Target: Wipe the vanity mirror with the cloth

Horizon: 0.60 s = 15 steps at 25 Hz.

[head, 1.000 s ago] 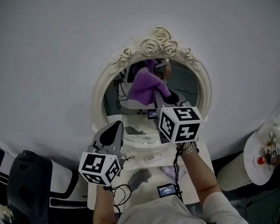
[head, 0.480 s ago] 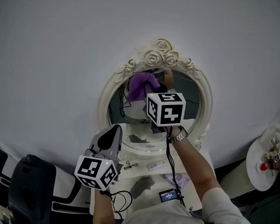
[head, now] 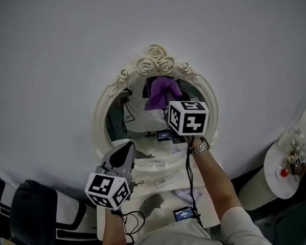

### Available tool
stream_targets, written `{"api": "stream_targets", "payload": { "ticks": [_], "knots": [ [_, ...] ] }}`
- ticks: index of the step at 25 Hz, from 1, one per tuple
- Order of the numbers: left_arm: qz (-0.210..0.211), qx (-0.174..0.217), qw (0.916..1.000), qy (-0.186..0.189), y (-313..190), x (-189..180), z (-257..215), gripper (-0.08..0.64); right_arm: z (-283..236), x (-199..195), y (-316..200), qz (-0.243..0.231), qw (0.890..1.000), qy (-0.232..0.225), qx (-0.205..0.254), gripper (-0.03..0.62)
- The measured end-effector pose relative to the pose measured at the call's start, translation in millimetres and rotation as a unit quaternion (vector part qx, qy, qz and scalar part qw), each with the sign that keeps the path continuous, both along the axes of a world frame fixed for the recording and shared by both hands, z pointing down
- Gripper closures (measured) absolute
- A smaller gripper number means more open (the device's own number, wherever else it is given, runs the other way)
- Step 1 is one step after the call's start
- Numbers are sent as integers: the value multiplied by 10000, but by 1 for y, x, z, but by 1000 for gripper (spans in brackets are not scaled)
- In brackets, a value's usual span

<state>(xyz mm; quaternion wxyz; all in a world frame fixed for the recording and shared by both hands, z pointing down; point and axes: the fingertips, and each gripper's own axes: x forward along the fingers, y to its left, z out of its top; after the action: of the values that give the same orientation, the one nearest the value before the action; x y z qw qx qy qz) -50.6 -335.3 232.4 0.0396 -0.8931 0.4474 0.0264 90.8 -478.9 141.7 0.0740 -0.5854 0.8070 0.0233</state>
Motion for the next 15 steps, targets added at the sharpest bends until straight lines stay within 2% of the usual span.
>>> {"api": "stream_targets", "payload": {
  "ticks": [7,12,15],
  "knots": [
    [128,-71,9998,139,-4,19,4,557,17,62,-4,539,9983,33,-217,525],
    [136,-104,9997,177,-1,17,6,557,25,72,-2,787,9966,44,-252,528],
    [-12,-116,9998,187,1,5,7,557,27,58,8,661,9976,2,-192,532]
  ]
}}
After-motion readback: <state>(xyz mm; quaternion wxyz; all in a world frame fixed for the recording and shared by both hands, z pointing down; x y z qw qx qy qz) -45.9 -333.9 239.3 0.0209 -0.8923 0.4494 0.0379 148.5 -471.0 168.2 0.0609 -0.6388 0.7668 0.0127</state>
